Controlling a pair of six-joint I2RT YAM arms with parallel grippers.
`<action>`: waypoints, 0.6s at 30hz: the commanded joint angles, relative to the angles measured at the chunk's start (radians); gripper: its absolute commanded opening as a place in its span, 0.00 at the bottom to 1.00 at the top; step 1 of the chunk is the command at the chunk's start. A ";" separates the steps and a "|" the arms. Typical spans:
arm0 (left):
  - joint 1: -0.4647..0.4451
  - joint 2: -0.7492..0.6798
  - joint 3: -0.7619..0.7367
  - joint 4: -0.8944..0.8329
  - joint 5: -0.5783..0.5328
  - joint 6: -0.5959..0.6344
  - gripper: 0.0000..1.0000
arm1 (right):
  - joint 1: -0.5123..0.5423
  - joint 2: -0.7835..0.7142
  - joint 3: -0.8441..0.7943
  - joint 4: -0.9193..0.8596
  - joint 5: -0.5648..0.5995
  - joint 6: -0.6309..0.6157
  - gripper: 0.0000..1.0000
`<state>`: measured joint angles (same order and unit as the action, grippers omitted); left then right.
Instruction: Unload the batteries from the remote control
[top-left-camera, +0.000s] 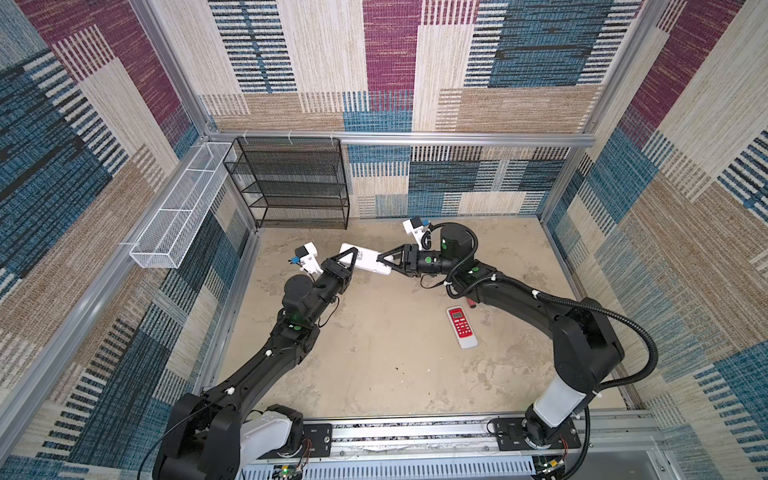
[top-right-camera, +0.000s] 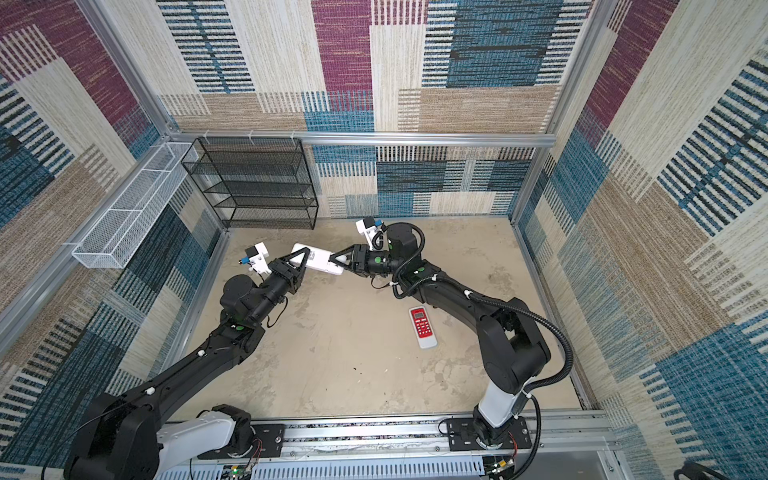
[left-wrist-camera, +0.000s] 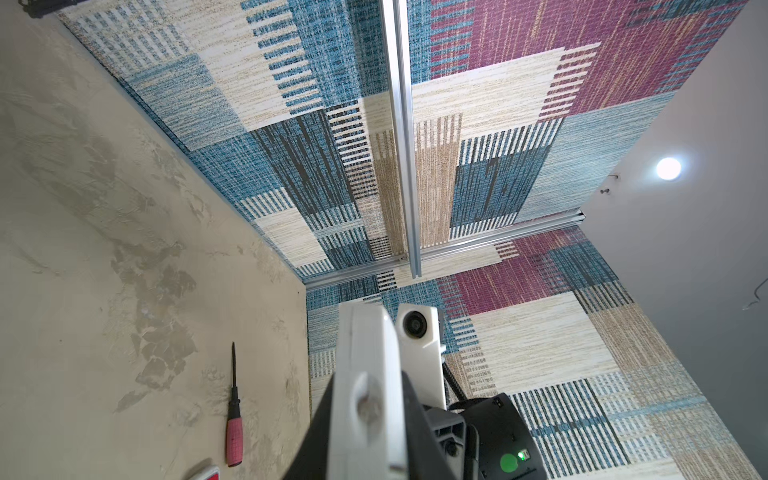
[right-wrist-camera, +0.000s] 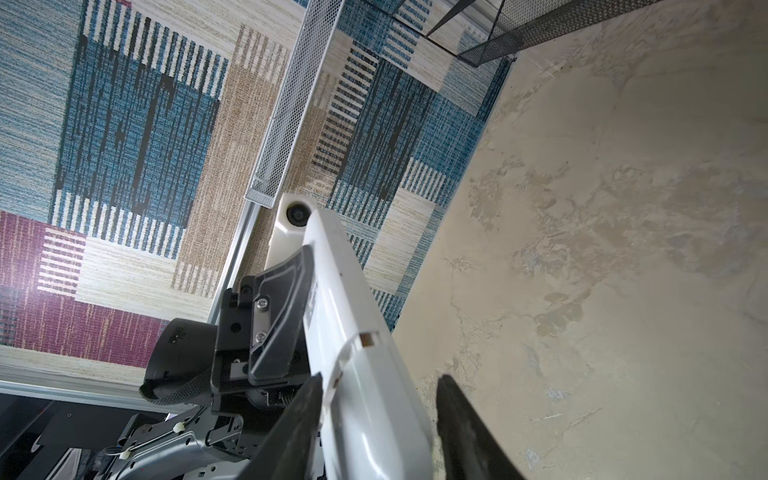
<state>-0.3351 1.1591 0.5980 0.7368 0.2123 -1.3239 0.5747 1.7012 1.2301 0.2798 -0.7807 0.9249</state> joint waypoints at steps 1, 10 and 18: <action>0.001 -0.001 0.011 0.004 -0.017 0.039 0.00 | 0.001 0.001 0.009 0.003 -0.002 -0.011 0.48; 0.001 -0.002 0.026 -0.031 -0.029 0.079 0.00 | -0.001 -0.008 -0.001 -0.053 0.017 -0.029 0.50; 0.001 0.014 0.029 -0.017 -0.024 0.078 0.00 | 0.000 -0.006 -0.020 -0.039 0.011 -0.029 0.41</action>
<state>-0.3351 1.1702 0.6186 0.6796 0.1864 -1.2606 0.5720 1.7012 1.2160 0.2203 -0.7734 0.8955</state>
